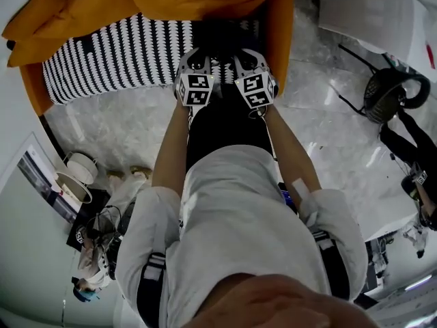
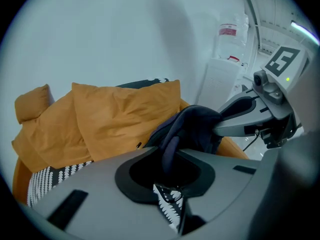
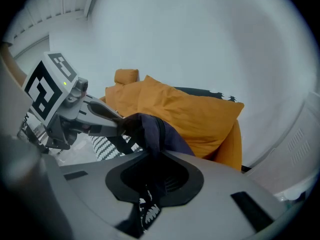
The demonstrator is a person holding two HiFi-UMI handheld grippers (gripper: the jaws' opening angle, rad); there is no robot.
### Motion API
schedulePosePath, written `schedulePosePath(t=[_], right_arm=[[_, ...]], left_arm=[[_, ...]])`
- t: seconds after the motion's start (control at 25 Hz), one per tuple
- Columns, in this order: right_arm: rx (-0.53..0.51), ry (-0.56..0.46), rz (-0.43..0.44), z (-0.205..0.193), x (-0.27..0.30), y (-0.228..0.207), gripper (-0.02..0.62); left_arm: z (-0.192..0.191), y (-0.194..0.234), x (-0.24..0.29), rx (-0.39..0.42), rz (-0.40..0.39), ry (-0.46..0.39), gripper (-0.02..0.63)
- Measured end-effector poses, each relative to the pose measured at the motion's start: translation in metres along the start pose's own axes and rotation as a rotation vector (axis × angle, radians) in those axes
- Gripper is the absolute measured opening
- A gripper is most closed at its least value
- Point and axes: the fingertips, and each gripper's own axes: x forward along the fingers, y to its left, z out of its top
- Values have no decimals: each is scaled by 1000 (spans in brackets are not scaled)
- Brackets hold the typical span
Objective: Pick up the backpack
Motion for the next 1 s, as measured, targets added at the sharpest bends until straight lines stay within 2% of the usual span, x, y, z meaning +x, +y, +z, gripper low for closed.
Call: schedulePosePath(t=[0.16,0.36,0.56,0.84,1.0], right_arm=[[9,3,-15,-3,-4,17,63],[-5,10,-29,-9,-16,36,61],[-28,43,-37,-18,-30,54,60],[-103,50,-68,-14,-47,82,60],[-144,38,-58,-3,-62,95,58]], left_arm=[[-10,0,-14,-20,-6,-21,64],[-20,-4,-37,-108,-57,-42,64],[-38,-11,-60,-112,-58,-46,64],[-62,-18,-99,-173,-74,-59,64],[-67,-19,-128,-211,-60,-101,61]])
